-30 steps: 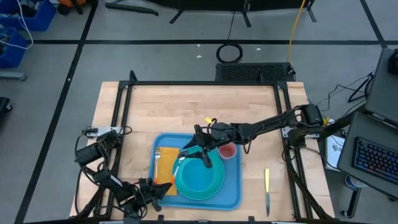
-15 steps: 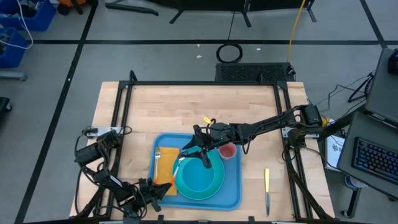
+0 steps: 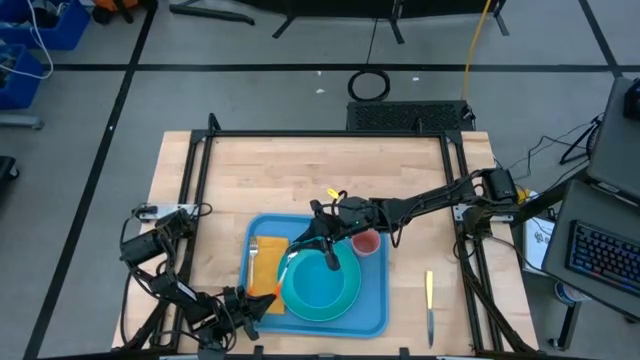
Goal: Set up tray
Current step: Put the orange spoon on the yellow napkin to the right of the orange fork
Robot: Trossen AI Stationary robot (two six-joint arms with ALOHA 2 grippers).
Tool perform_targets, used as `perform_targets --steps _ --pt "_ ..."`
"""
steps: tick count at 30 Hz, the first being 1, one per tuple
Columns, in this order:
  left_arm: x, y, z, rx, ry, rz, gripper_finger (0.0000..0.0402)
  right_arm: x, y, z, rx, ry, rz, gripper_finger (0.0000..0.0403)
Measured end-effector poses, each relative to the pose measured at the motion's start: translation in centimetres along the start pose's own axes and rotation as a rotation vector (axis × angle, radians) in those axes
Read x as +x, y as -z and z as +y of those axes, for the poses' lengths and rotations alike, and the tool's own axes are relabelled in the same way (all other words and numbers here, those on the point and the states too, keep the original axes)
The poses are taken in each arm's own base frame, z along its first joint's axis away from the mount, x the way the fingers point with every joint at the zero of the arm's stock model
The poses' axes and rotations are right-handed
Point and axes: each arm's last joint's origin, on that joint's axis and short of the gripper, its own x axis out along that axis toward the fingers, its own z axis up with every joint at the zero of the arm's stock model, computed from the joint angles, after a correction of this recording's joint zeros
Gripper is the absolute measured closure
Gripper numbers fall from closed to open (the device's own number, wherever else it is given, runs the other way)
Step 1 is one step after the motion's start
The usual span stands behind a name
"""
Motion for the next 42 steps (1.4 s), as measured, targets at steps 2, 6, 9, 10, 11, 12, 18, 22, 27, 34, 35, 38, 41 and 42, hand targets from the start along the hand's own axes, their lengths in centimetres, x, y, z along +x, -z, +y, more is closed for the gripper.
perform_targets --steps 2,6,9,10,11,12,18,22,27,34,35,38,41,42 --pt "0.0 0.0 0.0 0.002 0.000 0.000 0.0398 0.0 0.0 0.0 -0.001 0.002 0.000 0.0385" --pt "0.0 0.0 0.0 0.004 -0.001 0.000 0.0390 0.0 0.0 -0.1 0.003 0.007 0.004 0.0395" --pt "0.0 0.0 0.0 0.001 0.001 0.004 0.0390 0.0 0.0 -0.1 0.030 0.009 0.004 0.0399" --pt "0.0 0.0 0.0 -0.002 0.001 0.002 0.0391 0.0 0.0 -0.2 0.035 0.010 0.005 0.0399" --pt "0.0 0.0 -0.1 -0.005 0.000 0.001 0.0392 0.0 0.0 -0.2 0.037 0.011 0.005 0.0400" --pt "0.0 0.0 -0.1 -0.006 0.000 -0.001 0.0392 0.0 0.0 -0.2 0.040 0.012 0.005 0.0400" --pt "-1.0 -0.6 -0.9 0.016 0.018 0.011 0.0366 -0.1 0.0 -0.5 0.046 0.015 0.006 0.0402" --pt "-2.3 -1.9 -2.4 0.091 0.043 0.027 0.0347 0.0 -0.6 -0.6 0.049 0.014 0.004 0.0402" --pt "-4.3 -4.0 -4.4 0.237 0.088 0.059 0.0341 0.1 -1.7 -0.7 0.073 0.019 0.013 0.0402" --pt "-5.6 -6.0 -6.0 0.405 0.135 0.086 0.0340 0.5 -2.6 -0.8 0.119 0.024 0.032 0.0403" --pt "-5.6 -6.1 -6.0 0.416 0.136 0.086 0.0339 0.7 -2.6 -0.9 0.123 0.024 0.032 0.0403" --pt "-5.6 -6.2 -6.1 0.438 0.138 0.085 0.0339 1.8 -2.4 -1.0 0.139 0.006 0.068 0.0403" --pt "-5.6 -6.2 -6.1 0.441 0.136 0.083 0.0339 3.3 -1.9 -1.4 0.150 0.008 0.118 0.0403" --pt "-5.6 -6.2 -6.1 0.446 0.136 0.082 0.0339 3.8 -1.8 -1.5 0.152 0.009 0.127 0.0403"
